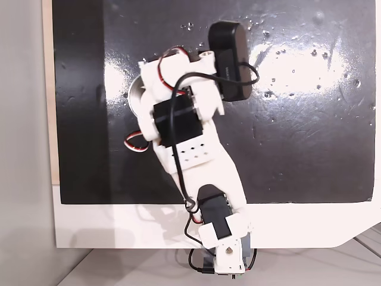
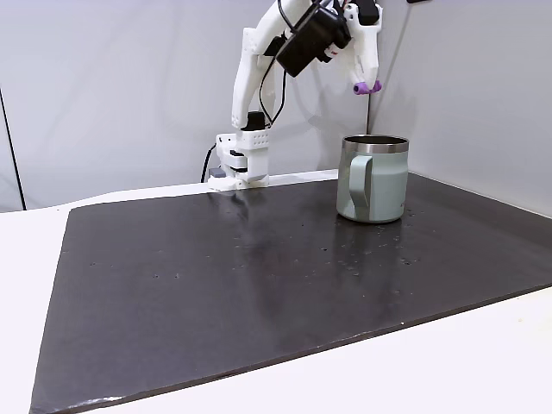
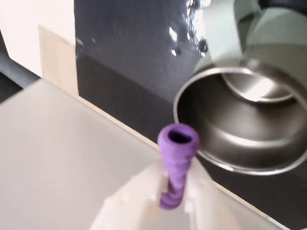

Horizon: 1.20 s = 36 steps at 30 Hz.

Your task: Grasp a pengrip and put it in the cup.

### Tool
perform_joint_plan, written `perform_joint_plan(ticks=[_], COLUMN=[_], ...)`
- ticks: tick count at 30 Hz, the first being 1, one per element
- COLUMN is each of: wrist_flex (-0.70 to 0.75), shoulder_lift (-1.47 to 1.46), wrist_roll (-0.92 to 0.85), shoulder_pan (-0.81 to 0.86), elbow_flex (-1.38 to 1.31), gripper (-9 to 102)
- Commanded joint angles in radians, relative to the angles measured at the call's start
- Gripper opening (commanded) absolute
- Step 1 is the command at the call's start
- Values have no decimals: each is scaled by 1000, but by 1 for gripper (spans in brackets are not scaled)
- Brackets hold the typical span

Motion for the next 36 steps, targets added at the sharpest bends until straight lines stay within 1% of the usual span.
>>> perform_joint_plan(ticks=[1, 8, 12, 13, 16, 19, 36], wrist_flex=[14, 12, 12, 12, 12, 11, 11], shoulder_lift=[46, 43, 41, 43, 49, 52, 64], wrist_roll=[-17, -26, -25, -25, -23, -18, -14], shoulder_pan=[-48, -121, -129, -129, -127, -127, -129], elbow_flex=[25, 104, 115, 115, 110, 110, 112], gripper=[0, 0, 1, 3, 14, 19, 19])
